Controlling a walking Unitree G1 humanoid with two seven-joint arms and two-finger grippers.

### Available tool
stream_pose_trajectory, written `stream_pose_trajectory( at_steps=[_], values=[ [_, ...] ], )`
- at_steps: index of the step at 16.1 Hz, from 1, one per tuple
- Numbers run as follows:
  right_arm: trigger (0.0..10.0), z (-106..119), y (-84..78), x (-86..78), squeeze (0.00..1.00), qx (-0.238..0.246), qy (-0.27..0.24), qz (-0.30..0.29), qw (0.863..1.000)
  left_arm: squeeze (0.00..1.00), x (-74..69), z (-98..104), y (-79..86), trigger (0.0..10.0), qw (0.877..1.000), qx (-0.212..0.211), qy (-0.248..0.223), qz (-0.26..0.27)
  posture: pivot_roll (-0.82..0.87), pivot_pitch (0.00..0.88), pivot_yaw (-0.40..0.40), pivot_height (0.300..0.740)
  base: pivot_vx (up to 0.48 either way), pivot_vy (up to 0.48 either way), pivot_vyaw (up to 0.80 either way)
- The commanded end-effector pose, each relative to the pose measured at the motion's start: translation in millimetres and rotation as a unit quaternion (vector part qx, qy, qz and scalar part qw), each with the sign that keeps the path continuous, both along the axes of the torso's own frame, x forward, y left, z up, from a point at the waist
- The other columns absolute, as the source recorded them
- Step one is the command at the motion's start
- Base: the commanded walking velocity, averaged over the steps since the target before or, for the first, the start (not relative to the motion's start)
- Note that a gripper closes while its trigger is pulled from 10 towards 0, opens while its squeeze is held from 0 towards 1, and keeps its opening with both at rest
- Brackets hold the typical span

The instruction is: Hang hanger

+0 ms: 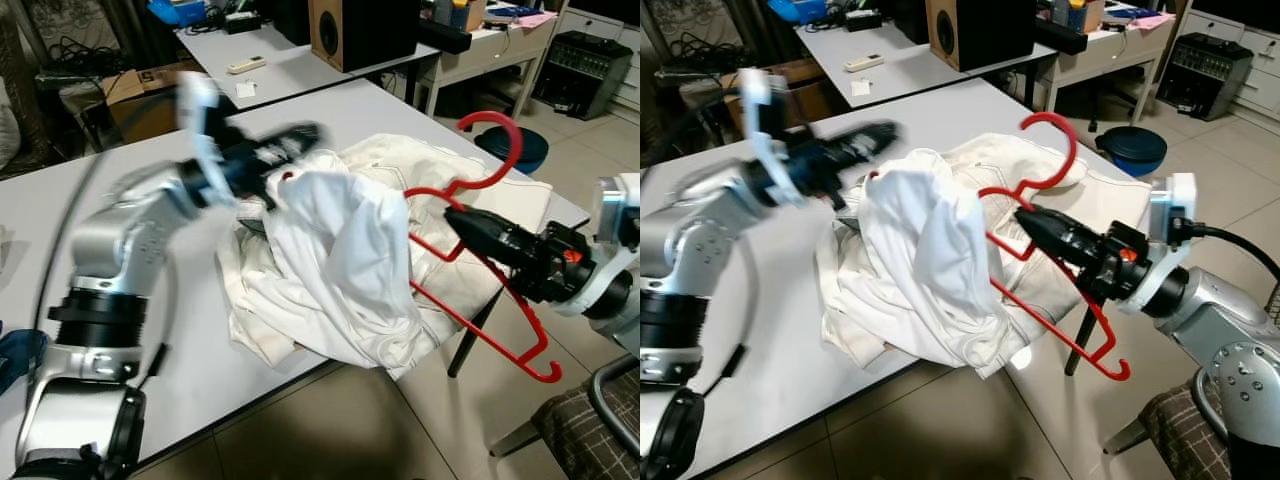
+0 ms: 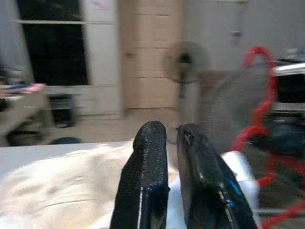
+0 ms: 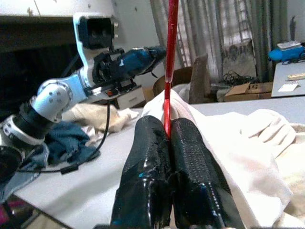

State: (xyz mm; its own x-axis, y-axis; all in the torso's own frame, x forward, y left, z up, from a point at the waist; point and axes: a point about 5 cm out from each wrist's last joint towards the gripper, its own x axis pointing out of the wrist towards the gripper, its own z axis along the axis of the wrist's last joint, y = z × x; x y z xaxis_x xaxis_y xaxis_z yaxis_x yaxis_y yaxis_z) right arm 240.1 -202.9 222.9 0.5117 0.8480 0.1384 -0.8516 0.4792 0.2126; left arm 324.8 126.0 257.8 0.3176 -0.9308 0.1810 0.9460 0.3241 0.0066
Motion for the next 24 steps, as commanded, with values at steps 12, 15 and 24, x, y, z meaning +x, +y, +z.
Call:
stream_pose_trajectory(
  at_steps=[12, 15, 24],
  values=[
    [10.0, 1, 17.1, -11.3, 0.00, -0.078, -0.014, 0.096, 0.992, 0.00, -15.1, -7, -25.3, 10.0, 0.969, 0.126, 0.026, -0.211, -0.15, 0.000, 0.125, 0.740, 0.000, 0.000, 0.00],
    [10.0, 1, 17.5, -10.3, 0.00, -0.086, -0.013, 0.108, 0.990, 0.00, -13.3, -8, -19.6, 10.0, 0.968, 0.104, 0.053, -0.222, -0.15, 0.000, 0.116, 0.740, 0.000, 0.000, 0.00],
    [10.0, 7, 17.1, -12.5, 0.00, -0.080, -0.027, 0.116, 0.990, 0.00, -14.5, -47, -15.5, 10.0, 0.948, 0.240, 0.032, -0.207, -0.15, 0.000, 0.121, 0.740, 0.000, 0.000, 0.00]
  ],
)
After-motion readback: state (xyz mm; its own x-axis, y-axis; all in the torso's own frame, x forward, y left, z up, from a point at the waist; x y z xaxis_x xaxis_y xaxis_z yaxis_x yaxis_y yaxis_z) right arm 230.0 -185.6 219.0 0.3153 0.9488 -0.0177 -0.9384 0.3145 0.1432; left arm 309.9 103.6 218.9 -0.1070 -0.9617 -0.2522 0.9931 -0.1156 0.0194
